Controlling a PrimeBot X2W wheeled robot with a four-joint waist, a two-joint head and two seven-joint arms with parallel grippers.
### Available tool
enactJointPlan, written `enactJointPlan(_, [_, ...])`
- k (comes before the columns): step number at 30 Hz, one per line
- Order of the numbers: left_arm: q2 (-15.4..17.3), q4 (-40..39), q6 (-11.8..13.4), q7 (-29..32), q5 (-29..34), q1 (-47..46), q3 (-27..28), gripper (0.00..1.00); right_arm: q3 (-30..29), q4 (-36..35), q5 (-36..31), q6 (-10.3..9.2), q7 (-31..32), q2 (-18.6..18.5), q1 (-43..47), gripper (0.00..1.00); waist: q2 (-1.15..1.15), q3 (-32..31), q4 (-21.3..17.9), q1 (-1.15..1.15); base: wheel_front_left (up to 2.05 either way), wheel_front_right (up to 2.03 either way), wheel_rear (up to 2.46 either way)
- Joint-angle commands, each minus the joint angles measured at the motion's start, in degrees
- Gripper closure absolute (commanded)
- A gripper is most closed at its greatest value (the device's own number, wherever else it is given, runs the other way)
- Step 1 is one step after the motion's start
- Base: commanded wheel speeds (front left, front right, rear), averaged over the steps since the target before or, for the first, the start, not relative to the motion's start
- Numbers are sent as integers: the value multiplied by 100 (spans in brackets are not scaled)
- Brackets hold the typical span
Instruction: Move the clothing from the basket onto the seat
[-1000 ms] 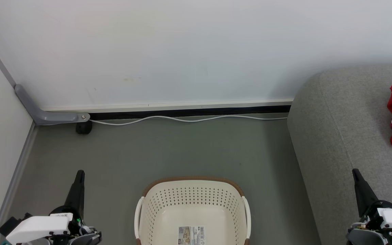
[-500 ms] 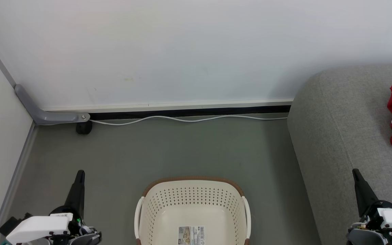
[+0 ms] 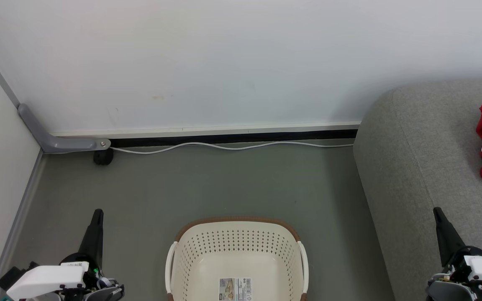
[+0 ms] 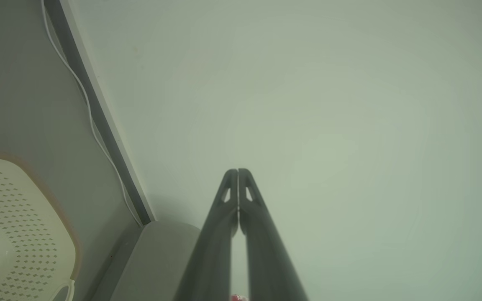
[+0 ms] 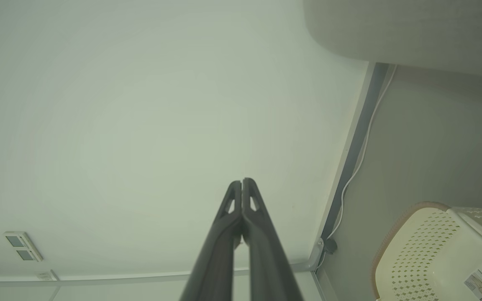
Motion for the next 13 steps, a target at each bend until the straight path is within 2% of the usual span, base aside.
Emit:
enactJointPlan(1, [61,-128,-46,32,0,-319,189,100,90,-173,63,9,44,-59,-227,100,0,0,0,0,0,0,0])
enactJointPlan(13, [56,-128,-46,37,6,-320,196,100,89,-173,62,9,45,-58,-228,100,0,0,0,0,0,0,0])
